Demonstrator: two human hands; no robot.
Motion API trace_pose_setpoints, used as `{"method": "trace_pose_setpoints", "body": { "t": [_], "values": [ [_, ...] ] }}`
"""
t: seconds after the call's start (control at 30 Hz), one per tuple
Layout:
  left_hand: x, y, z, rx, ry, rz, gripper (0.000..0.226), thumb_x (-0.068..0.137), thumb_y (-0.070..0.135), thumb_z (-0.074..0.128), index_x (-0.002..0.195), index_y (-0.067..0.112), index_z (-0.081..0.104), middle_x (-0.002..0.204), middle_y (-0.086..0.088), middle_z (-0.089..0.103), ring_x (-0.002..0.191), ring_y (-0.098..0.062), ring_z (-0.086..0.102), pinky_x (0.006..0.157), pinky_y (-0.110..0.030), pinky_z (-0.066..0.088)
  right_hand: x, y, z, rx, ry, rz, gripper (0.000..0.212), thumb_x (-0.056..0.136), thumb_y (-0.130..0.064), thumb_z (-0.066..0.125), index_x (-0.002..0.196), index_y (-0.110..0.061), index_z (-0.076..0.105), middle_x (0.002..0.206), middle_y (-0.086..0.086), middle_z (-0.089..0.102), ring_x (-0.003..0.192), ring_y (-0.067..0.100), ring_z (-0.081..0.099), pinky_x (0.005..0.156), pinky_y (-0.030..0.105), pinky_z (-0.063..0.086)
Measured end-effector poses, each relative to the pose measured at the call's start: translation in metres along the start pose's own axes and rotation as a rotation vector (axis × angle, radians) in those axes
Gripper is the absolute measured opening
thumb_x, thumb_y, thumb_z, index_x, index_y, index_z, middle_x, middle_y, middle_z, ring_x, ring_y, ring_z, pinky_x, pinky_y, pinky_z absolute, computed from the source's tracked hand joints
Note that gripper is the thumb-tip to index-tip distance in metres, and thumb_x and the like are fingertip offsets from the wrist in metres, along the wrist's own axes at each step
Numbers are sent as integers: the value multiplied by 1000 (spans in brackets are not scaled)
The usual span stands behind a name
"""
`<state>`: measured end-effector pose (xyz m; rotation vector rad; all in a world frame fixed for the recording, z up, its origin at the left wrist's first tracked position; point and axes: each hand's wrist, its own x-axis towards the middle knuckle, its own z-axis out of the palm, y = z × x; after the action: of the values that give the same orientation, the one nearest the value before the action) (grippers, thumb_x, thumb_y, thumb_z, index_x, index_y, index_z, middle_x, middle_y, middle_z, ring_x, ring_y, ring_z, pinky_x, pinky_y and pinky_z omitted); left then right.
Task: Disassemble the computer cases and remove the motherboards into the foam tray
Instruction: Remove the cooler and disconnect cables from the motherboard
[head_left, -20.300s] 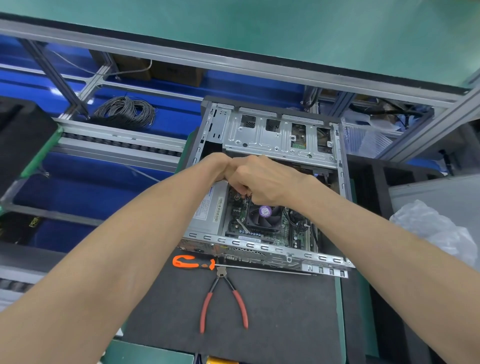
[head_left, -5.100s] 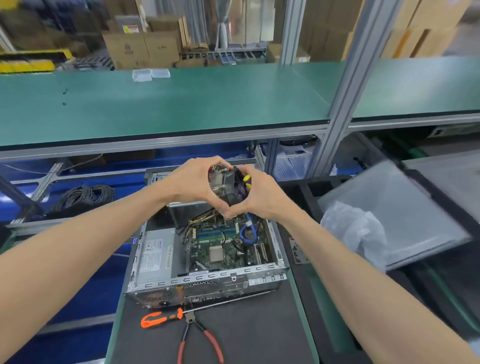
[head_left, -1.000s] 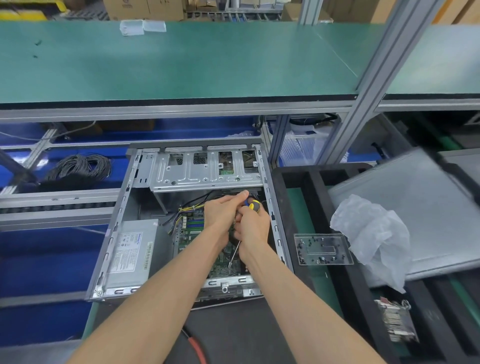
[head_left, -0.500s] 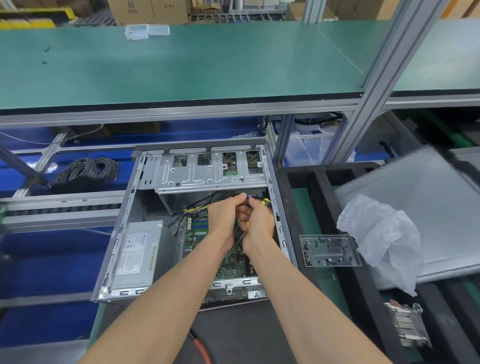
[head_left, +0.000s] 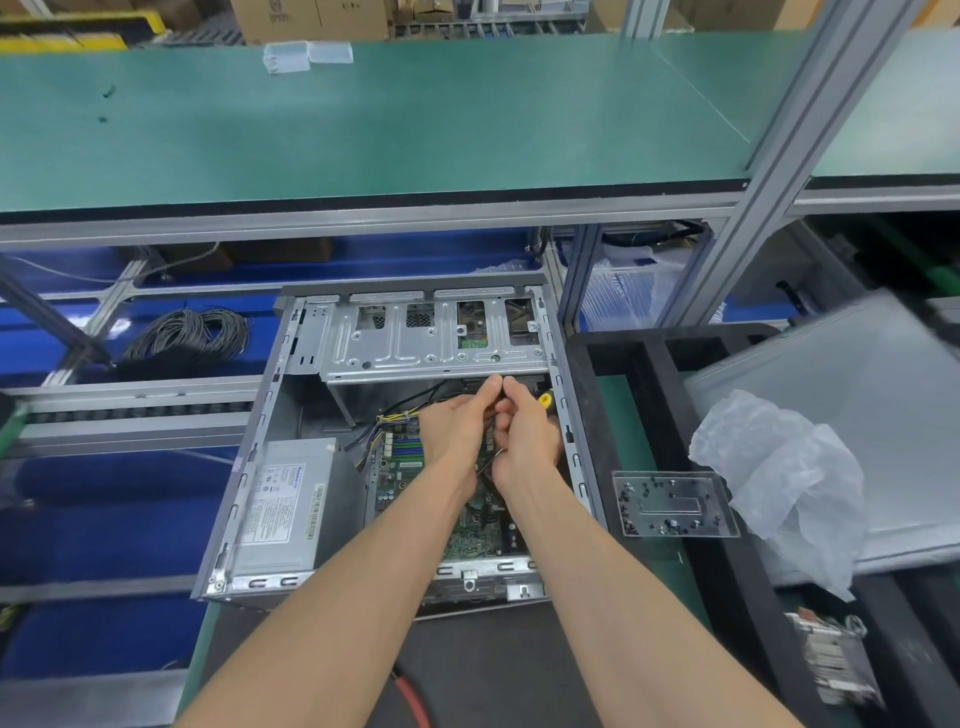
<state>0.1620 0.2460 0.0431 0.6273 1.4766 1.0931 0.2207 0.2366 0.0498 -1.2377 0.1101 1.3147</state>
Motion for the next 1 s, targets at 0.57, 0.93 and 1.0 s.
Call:
{"method": "trace_pose_setpoints", "body": {
  "t": [0.57,0.93,1.0],
  "values": [
    [-11,5,1,6,-136,-71,6,79,6,74,82,6,79,64,-5,70,52,-8,60,44,-16,42,-24,2,-2,38,107,-12,8,83,3,58,84,-4,61,55,5,53,37,9,35,34,19,24],
    [-7,5,1,22,-126,-113,16,80,10,69,92,2,76,72,-5,69,51,-12,54,51,-24,40,-25,-18,8,168,126,118,37,88,-32,75,65,-15,52,34,-9,44,23,7,37,31,13,33],
    [-8,6,0,-48,-144,-148,18,79,7,70,92,-4,75,74,-10,68,53,-14,54,54,-28,40,-24,-18,10,146,143,136,39,86,-33,76,63,-16,50,34,-9,44,24,7,38,33,14,35]
  ]
}}
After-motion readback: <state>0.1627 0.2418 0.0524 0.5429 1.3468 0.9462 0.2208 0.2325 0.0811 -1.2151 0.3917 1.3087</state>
